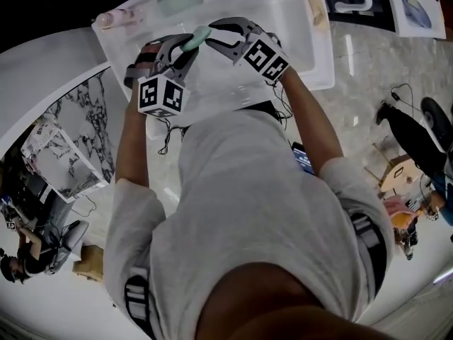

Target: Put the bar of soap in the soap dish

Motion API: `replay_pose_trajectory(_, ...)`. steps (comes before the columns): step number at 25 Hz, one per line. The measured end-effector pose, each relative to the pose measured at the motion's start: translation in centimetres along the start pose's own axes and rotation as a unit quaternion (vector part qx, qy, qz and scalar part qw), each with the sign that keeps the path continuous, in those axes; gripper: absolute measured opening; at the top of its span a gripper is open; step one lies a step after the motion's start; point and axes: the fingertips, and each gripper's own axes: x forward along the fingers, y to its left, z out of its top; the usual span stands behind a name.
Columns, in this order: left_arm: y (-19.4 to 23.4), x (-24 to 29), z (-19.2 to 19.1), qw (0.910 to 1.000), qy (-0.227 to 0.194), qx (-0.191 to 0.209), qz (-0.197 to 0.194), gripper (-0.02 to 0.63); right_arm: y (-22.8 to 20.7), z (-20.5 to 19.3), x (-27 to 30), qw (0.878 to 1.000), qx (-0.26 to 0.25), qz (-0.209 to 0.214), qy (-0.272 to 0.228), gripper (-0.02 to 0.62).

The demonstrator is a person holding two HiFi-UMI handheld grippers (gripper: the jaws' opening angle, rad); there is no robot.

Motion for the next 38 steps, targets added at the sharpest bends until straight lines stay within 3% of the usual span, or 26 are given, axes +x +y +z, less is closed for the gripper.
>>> replay_pose_trajectory(4, 0.2, 0.5, -0.4, 0.9998, 0.019, 0.001, 0.007, 0.143, -0.6, -1.2, 0.5, 0.999, 0.014, -0.039, 0.016, 0.084)
replay_pose_trajectory(8, 0.5, 1.1, -0.6, 0.9995, 0.029, 0.008, 0.012, 0.143, -1.1, -2.1, 0.4, 0.997, 0.046, -0.063, 0.017, -0.003)
replay_pose_trajectory(21, 2.7, 3.7, -2.6, 0.9952, 0.075, 0.03, 0.056, 0.143, -2.2, -5.0, -0.6, 0.982, 0.145, -0.119, 0.012, -0.002)
replay_pose_trajectory(29, 4.7, 5.6, -5.0, 0.9876, 0.122, 0.065, 0.073, 0.143, -2.5, -5.6, -1.1, 0.978, 0.166, -0.129, 0.009, -0.002)
replay_pose_trajectory(38, 5.8, 7.1, -6.0, 0.9838, 0.135, 0.075, 0.092, 0.143, -2.7, -6.1, -1.4, 0.975, 0.175, -0.135, 0.014, -0.002)
